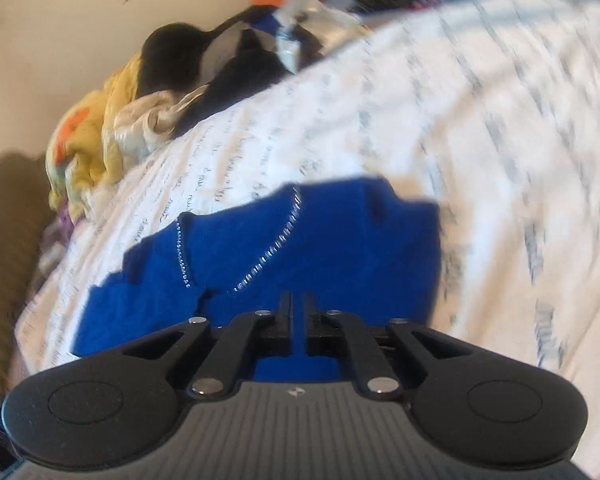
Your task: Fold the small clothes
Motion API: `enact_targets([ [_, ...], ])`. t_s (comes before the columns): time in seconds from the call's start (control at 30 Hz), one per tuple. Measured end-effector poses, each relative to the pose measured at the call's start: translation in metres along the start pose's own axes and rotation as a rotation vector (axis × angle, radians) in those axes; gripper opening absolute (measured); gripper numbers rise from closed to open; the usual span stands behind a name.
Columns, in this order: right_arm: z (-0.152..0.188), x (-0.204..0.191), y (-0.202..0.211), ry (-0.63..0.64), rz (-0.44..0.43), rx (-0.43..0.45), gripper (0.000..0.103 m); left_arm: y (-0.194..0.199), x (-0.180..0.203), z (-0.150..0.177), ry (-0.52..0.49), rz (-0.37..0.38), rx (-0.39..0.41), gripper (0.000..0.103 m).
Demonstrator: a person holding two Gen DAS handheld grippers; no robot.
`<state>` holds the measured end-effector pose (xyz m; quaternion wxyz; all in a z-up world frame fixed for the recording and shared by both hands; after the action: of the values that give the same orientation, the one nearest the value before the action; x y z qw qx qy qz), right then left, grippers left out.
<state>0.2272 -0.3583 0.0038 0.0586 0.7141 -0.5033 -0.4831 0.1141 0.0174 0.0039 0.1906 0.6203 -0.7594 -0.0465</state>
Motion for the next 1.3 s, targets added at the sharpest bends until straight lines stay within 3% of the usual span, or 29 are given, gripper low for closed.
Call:
enact_targets([
  [0.1,0.015,-0.015,-0.025,-0.093,-0.175,-0.041,0.008,-0.001,0.0,0.0,-0.003,-0.015,-0.005,0.103],
  [0.17,0.026,-0.033,-0.052,-0.116,-0.216,-0.115,0.008,-0.003,0.001,0.0,-0.011,-0.022,-0.014,0.103],
  [0.33,0.046,-0.067,-0.109,-0.05,-0.152,-0.226,0.008,-0.005,0.001,0.001,-0.012,-0.025,-0.026,0.103],
  [0.5,0.048,-0.078,-0.117,-0.048,-0.153,-0.224,0.011,-0.006,-0.002,0.001,0.004,-0.011,-0.036,0.103],
  [0.57,0.046,-0.075,-0.112,-0.055,-0.149,-0.209,0.018,-0.006,-0.003,0.002,0.011,-0.001,-0.037,0.103],
  [0.63,0.043,-0.068,-0.105,-0.073,-0.147,-0.191,0.041,-0.006,-0.003,0.001,0.016,0.002,-0.033,0.103],
  [0.7,0.04,-0.061,-0.097,-0.082,-0.151,-0.16,0.056,-0.005,-0.003,0.001,0.019,0.006,-0.029,0.103],
  [1.0,0.046,-0.067,-0.123,-0.193,-0.247,-0.225,0.058,-0.006,-0.002,0.001,0.023,0.004,-0.025,0.103],
  [1.1,0.048,-0.073,-0.128,-0.18,-0.247,-0.231,0.055,-0.006,-0.002,0.001,0.024,0.004,-0.027,0.103],
  [1.17,0.049,-0.077,-0.129,-0.14,-0.215,-0.248,0.018,-0.007,-0.003,0.001,0.025,0.005,-0.028,0.103],
  [1.2,0.05,-0.077,-0.129,-0.128,-0.205,-0.249,0.005,-0.007,-0.002,0.001,0.025,0.006,-0.027,0.103],
  [1.3,0.04,-0.085,-0.11,-0.061,-0.219,-0.166,0.005,-0.003,-0.003,-0.001,0.021,0.005,-0.017,0.103],
])
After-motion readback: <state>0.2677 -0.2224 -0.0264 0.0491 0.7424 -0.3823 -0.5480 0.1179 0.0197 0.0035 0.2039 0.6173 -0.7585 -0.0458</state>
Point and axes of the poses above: each gripper's, at about its wrist camera, not at the fingertips, and y roughly against the way its jaws point, x to its right, z to its underside, the point moved 2 cm from there along -y, roughly the way its jaws point, and after that the axes turned 8 degrees about x, right-handed, at the moved point
